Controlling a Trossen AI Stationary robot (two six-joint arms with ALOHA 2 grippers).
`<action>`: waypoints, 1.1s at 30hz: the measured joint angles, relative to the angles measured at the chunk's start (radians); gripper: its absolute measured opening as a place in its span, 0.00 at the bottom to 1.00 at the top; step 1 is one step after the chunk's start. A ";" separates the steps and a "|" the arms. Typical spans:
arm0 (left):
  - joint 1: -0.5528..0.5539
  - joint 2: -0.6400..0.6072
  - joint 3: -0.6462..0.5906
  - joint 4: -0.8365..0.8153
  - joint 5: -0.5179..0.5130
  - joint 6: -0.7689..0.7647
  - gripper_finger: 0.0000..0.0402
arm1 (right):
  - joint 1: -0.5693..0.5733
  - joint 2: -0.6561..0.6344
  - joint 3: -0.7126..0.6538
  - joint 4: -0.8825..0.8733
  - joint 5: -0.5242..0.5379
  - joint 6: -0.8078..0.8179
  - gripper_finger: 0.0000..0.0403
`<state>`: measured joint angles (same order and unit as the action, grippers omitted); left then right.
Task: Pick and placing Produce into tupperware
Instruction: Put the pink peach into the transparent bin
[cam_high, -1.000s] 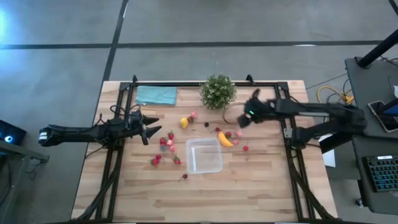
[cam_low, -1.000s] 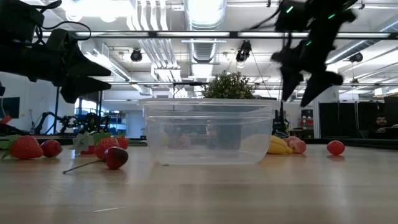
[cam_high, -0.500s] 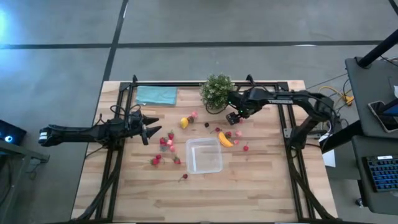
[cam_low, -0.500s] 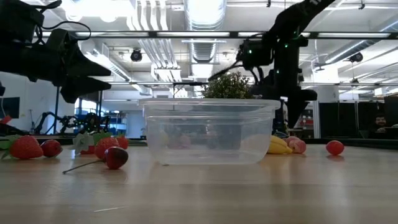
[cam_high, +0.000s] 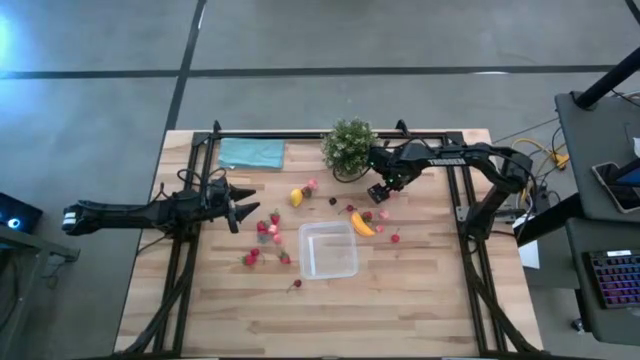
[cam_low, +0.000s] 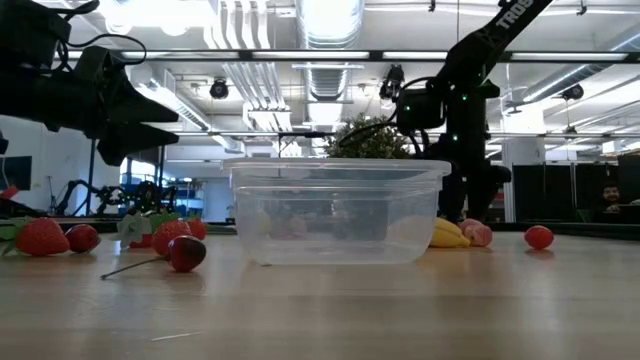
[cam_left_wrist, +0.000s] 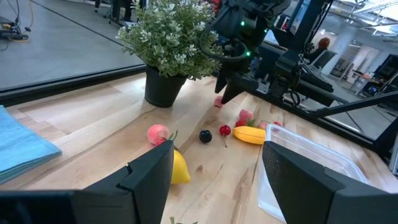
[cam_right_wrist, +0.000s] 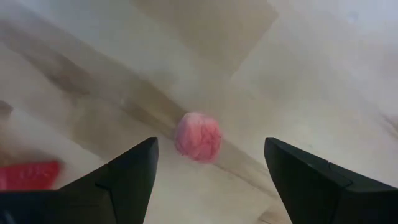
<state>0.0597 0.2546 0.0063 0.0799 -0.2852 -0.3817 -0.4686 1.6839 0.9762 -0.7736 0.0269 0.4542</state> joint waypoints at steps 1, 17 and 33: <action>0.000 0.000 0.000 0.000 0.000 0.000 0.58 | 0.002 0.003 -0.005 0.003 0.000 -0.008 0.71; 0.000 0.000 0.000 0.000 0.000 0.000 0.58 | 0.001 0.008 -0.054 0.123 0.000 -0.064 0.64; 0.000 0.000 0.000 0.000 0.000 0.000 0.58 | 0.001 0.006 -0.069 0.133 0.019 -0.062 0.36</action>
<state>0.0597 0.2546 0.0063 0.0799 -0.2852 -0.3813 -0.4671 1.6895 0.9073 -0.6402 0.0457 0.3918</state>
